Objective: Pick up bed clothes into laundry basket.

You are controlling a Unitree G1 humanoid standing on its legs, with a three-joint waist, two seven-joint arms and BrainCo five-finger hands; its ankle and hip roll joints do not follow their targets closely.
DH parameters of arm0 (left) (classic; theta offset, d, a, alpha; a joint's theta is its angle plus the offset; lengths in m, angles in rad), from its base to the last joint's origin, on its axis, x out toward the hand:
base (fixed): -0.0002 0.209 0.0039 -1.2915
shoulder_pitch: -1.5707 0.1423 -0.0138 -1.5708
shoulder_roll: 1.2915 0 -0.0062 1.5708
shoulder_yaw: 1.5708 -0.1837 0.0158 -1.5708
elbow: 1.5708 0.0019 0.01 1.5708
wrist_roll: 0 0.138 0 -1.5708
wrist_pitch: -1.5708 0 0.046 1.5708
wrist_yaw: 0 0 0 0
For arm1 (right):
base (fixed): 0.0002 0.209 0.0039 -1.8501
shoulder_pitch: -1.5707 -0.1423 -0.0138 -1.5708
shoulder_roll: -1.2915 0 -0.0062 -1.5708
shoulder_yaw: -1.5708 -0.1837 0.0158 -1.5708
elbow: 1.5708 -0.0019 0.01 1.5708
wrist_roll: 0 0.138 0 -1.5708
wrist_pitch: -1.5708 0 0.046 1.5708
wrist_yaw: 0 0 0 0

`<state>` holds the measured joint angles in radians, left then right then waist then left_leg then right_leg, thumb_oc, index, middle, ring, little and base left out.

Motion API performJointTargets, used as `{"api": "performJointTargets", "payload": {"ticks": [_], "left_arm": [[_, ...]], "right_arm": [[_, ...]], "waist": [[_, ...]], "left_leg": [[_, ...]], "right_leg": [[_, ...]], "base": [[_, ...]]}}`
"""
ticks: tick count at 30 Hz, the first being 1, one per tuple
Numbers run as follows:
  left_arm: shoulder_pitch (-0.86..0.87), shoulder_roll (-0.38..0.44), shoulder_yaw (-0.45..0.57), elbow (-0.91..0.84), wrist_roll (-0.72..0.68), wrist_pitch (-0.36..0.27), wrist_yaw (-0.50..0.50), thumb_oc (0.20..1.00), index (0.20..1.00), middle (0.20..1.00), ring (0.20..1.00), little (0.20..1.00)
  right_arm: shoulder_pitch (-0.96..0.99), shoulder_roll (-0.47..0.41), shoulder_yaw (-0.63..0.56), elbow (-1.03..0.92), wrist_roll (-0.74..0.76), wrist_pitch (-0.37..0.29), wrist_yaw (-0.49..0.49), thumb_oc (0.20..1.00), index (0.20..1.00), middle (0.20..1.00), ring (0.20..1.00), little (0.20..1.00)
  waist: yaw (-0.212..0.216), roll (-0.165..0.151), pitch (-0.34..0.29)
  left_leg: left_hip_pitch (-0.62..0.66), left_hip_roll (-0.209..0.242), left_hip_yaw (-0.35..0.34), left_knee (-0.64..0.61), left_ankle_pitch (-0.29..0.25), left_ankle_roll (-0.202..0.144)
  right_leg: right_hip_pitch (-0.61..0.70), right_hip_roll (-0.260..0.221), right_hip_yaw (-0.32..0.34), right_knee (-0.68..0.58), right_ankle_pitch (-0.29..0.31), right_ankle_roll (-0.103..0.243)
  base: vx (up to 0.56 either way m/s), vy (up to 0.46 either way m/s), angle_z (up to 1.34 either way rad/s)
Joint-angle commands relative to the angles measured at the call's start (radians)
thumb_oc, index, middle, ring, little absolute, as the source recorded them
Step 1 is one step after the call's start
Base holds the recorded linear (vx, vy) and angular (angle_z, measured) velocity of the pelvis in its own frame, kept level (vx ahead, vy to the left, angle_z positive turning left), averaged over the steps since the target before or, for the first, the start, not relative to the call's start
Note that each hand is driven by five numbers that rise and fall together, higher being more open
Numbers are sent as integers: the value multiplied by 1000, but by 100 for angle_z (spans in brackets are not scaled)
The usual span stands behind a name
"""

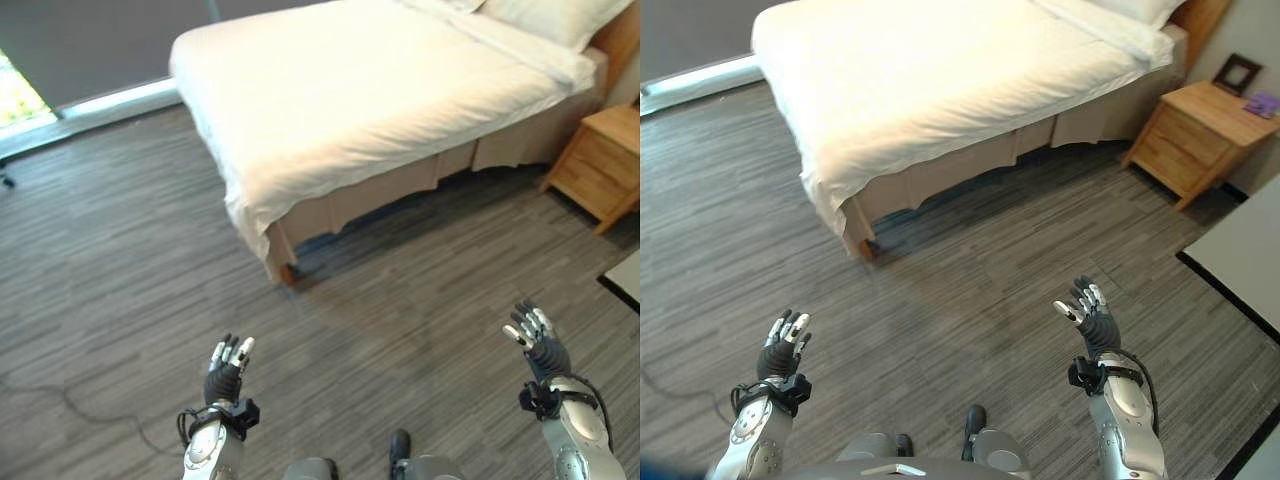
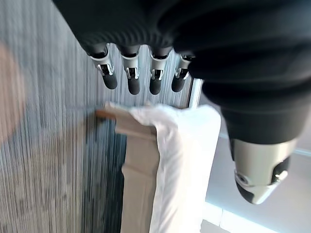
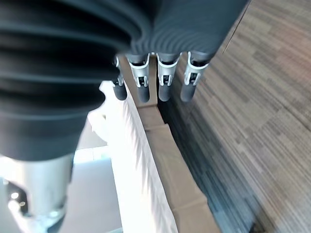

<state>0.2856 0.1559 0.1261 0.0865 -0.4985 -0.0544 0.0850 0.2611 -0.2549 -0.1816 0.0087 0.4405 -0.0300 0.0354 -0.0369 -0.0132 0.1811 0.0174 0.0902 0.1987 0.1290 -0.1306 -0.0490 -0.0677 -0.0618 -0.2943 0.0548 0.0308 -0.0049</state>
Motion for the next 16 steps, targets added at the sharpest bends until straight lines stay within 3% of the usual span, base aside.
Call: {"api": "performJointTargets", "payload": {"ticks": [1,16], "left_arm": [[5,42,62,-85,56,-38,12,1000,1000,1000,1000,1000],[24,50,70,-82,43,-47,50,1000,1000,1000,1000,1000]], "right_arm": [[38,4,9,-82,14,-34,26,1000,1000,1000,1000,1000],[-2,-33,96,-78,-18,-6,32,1000,1000,1000,1000,1000]], "waist": [[-2,11,-56],[58,-17,-54]], "left_leg": [[15,17,-72,-125,99,-19],[40,-23,-94,-146,78,14]], "right_leg": [[82,-57,29,-10,-93,94],[94,-92,34,8,-83,118]], "base": [[37,59,33],[6,39,4]]}}
